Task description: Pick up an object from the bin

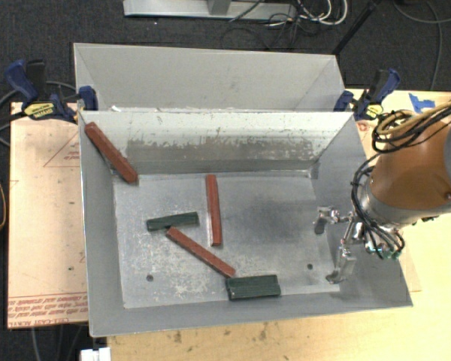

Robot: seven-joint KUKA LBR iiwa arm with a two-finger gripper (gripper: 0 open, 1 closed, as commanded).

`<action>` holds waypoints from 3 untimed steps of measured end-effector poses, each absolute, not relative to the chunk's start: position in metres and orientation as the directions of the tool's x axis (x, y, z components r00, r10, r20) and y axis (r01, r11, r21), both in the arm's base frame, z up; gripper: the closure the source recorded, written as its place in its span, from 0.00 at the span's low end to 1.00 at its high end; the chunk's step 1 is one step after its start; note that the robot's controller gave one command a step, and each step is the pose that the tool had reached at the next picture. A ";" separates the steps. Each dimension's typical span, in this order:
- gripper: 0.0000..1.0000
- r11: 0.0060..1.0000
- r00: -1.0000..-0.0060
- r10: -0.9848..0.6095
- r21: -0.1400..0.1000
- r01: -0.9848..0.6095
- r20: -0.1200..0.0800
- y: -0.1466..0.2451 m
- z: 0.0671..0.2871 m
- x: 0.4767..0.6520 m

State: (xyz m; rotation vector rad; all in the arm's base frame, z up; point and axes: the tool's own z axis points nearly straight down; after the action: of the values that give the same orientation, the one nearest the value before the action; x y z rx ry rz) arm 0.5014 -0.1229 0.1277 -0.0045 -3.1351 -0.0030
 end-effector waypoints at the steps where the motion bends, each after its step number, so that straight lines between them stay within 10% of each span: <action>1: 0.00 0.999 -0.999 -0.034 0.005 -0.034 -0.004 -0.032 0.146 0.514; 2: 0.00 0.997 -0.997 -0.078 0.000 -0.078 -0.017 -0.015 0.073 0.485; 3: 0.00 0.976 -0.976 0.218 0.003 0.218 -0.001 0.030 0.071 0.488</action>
Offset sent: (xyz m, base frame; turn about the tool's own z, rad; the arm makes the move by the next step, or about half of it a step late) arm 0.0107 0.0846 0.0185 -0.0271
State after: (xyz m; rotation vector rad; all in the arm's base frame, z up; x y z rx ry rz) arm 0.4881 0.0301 0.0706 -0.3450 -3.1242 -0.0042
